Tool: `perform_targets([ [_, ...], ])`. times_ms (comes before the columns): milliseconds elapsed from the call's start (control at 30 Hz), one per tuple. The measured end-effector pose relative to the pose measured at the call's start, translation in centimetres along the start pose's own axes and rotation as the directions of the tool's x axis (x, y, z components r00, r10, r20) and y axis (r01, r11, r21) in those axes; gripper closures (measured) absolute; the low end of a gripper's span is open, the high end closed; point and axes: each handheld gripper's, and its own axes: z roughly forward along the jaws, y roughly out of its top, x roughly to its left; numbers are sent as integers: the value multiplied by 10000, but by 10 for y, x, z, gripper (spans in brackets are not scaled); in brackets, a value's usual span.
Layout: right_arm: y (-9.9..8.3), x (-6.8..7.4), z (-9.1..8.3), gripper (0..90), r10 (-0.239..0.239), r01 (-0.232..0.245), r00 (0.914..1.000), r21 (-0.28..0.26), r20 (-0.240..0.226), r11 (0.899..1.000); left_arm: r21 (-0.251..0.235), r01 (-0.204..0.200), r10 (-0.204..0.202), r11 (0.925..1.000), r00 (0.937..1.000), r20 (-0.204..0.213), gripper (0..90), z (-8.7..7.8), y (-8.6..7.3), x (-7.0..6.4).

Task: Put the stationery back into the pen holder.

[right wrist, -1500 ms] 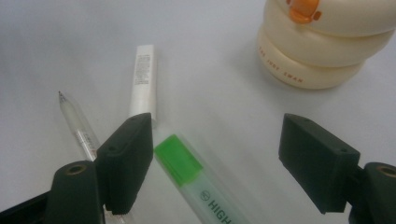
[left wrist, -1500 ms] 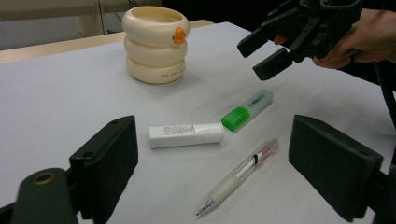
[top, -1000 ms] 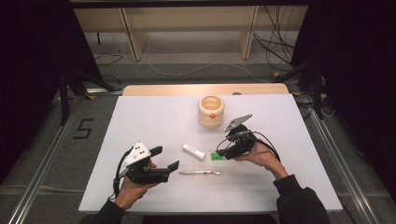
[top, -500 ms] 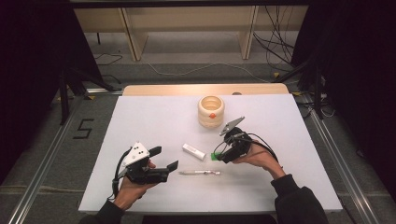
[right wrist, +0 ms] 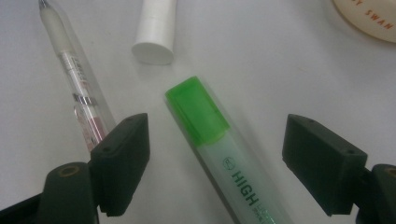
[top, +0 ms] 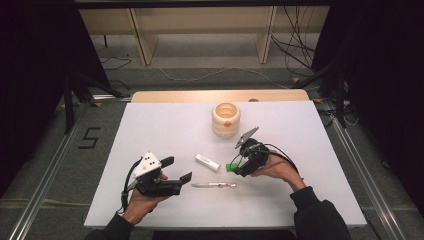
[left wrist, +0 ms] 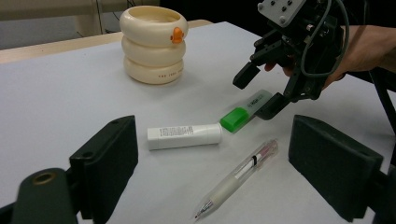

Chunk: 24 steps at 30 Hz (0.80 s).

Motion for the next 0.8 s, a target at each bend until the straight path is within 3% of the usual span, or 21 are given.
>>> perform_targets([
  [100,1,1,2,254,62,-59,9999,300,-86,9995,-39,-23,23,10000,10000,-35,153,0,0,0],
  [367,1,-2,3,277,-74,75,10000,287,-20,9996,40,-150,150,9999,9999,9,153,0,-1,-2],
  [700,4,0,14,335,-442,446,9990,1063,-57,9933,-36,-276,276,9996,9996,45,153,-2,-1,-2],
  [800,5,1,15,366,-273,279,9996,1278,-62,9914,-44,-308,308,9995,9995,61,153,-3,-1,-3],
])
